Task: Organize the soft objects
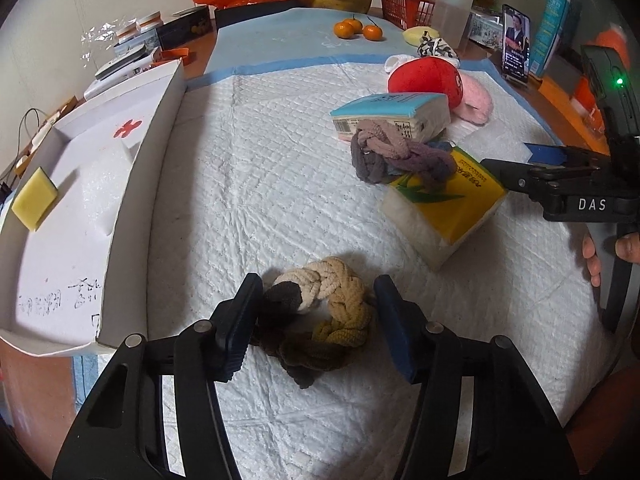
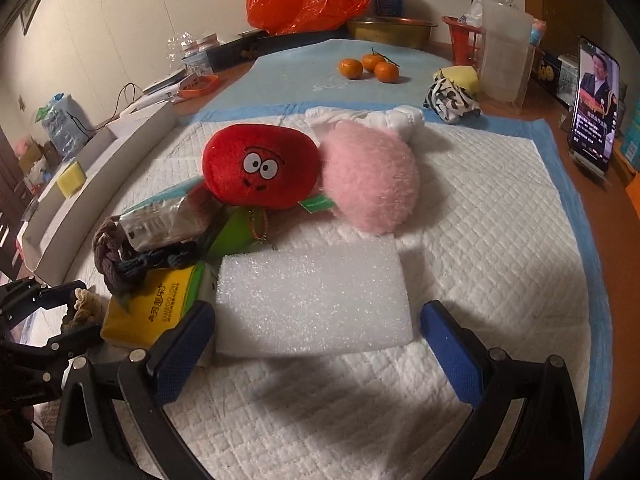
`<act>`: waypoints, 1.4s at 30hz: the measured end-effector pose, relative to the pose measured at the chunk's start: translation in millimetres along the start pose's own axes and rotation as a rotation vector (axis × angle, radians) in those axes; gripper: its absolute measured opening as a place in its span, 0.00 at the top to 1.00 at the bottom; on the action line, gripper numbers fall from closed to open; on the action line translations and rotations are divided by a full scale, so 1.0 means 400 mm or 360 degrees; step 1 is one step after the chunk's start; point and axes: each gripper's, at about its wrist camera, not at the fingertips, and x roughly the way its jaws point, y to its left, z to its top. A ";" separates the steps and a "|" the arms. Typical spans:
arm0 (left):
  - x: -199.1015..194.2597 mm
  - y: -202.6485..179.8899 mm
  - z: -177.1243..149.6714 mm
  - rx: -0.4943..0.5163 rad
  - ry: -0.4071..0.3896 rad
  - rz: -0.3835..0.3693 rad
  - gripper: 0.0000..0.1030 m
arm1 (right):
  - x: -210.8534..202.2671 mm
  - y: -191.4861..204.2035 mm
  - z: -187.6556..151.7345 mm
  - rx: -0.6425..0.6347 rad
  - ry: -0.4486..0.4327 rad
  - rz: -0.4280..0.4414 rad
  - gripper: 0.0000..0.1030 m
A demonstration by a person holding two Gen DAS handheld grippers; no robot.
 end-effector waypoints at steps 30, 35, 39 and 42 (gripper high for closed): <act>-0.452 0.090 0.159 -0.0238 -0.0818 0.0046 0.63 | -0.462 0.166 0.190 -0.0143 -0.0927 0.0233 0.14; -0.452 0.115 0.140 -0.0278 -0.0795 0.0097 0.63 | -0.464 0.205 0.174 -0.0108 -0.0946 0.0365 0.14; -0.443 0.135 0.121 -0.0321 -0.0769 0.0108 0.63 | -0.420 0.224 0.168 -0.0112 -0.0847 0.0399 0.14; -0.446 0.146 0.108 -0.0346 -0.0768 0.0119 0.63 | -0.414 0.236 0.160 -0.0124 -0.0840 0.0409 0.14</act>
